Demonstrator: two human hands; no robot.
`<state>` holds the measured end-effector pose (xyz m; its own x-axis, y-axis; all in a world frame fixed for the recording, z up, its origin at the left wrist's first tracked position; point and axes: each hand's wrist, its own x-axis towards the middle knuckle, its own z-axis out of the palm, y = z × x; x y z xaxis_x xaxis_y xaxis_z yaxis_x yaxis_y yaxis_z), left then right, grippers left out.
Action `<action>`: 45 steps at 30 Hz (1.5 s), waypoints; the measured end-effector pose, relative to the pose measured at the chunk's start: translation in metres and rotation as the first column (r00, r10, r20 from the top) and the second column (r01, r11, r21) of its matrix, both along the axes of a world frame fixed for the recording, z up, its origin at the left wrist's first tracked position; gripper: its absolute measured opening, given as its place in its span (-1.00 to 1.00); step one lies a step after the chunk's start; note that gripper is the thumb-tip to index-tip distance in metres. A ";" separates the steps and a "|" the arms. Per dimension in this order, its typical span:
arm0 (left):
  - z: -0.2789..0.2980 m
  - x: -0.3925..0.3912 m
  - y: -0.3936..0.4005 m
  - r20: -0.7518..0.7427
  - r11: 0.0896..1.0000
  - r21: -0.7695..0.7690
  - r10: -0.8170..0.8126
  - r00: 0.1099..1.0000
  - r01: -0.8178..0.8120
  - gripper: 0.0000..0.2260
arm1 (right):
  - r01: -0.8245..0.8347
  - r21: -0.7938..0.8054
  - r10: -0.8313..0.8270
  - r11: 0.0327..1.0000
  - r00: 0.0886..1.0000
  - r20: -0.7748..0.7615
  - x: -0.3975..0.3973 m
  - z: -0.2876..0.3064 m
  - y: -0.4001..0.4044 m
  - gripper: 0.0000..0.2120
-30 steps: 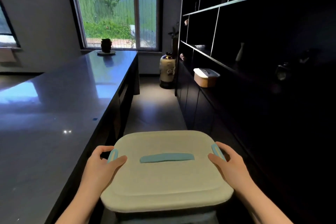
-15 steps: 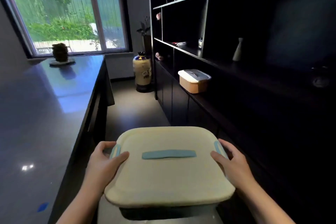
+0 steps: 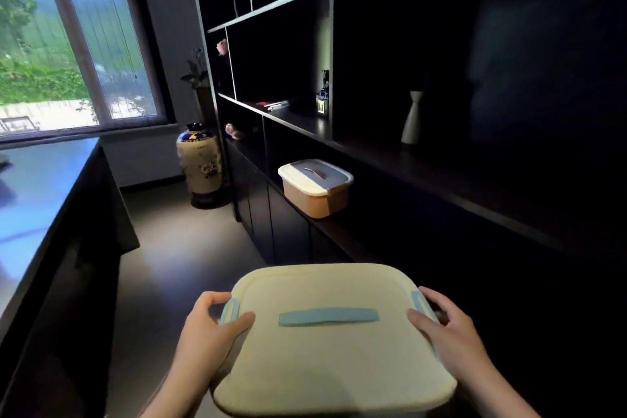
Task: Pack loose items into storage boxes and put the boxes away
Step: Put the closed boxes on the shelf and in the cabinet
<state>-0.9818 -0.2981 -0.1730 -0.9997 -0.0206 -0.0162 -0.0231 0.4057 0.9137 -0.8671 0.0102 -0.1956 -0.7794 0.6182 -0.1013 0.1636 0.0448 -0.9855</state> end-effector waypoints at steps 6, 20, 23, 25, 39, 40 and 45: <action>0.001 -0.095 0.072 0.071 0.990 0.030 -0.137 0.988 0.135 -0.62 | 0.138 0.013 -0.138 0.990 0.990 0.001 -0.062 0.008 0.051 -0.63; -0.033 -0.345 0.236 0.170 0.791 0.026 -0.606 0.777 0.611 -0.51 | 0.640 0.069 -0.643 0.765 0.761 0.085 -0.191 -0.030 0.092 -0.62; -0.043 -0.387 0.265 0.186 0.723 0.009 -0.680 0.709 0.691 -0.51 | 0.720 0.081 -0.723 0.690 0.677 0.138 -0.219 -0.041 0.090 -0.62; -0.052 -0.409 0.282 0.223 0.668 -0.008 -0.724 0.652 0.744 -0.52 | 0.762 0.082 -0.763 0.642 0.625 0.166 -0.233 -0.048 0.085 -0.59; -0.070 -0.423 0.333 0.103 0.474 -0.581 -0.763 0.638 0.661 -0.64 | 0.660 0.616 -0.902 0.430 0.347 0.258 -0.278 -0.071 0.089 -0.55; -0.079 -0.417 0.325 -0.053 0.462 -0.644 -0.822 0.567 0.610 -0.66 | 0.562 0.716 -0.901 0.415 0.364 0.236 -0.278 -0.068 0.084 -0.56; -0.108 -0.393 0.291 -0.360 0.362 -0.662 -0.922 0.145 0.656 -0.70 | -0.016 0.867 -0.605 0.499 0.710 0.361 -0.298 -0.070 0.047 -0.53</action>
<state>-1.3749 -0.0067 -0.2812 -0.1707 0.9162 0.3626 0.9396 0.0405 0.3399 -1.1650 0.0568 -0.2656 -0.4917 0.8427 0.2194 0.8095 0.5352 -0.2415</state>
